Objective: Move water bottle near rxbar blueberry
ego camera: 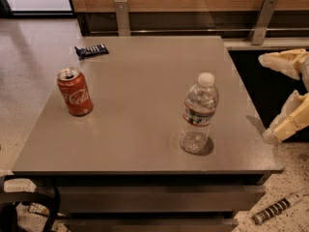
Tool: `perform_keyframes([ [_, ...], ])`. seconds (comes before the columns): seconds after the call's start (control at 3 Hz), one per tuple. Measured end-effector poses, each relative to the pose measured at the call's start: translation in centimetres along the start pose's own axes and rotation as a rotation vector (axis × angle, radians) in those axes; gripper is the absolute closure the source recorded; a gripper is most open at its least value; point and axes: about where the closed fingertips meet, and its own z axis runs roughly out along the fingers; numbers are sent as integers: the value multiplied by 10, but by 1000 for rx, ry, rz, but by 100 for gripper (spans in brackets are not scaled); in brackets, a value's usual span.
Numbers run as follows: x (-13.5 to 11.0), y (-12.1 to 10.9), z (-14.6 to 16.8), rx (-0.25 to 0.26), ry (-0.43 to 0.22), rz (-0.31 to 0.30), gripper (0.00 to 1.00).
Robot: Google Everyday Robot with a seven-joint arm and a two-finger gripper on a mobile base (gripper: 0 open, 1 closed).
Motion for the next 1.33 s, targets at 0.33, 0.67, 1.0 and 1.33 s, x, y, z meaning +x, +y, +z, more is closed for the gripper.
perform_keyframes([
  [0.33,-5,1,19,-10,-198,33,0],
  [0.67,-12,3,34,2,-377,61,0],
  [1.0,-21,9,41,23,-506,67,0],
  [1.33,-28,13,51,24,-604,76,0],
])
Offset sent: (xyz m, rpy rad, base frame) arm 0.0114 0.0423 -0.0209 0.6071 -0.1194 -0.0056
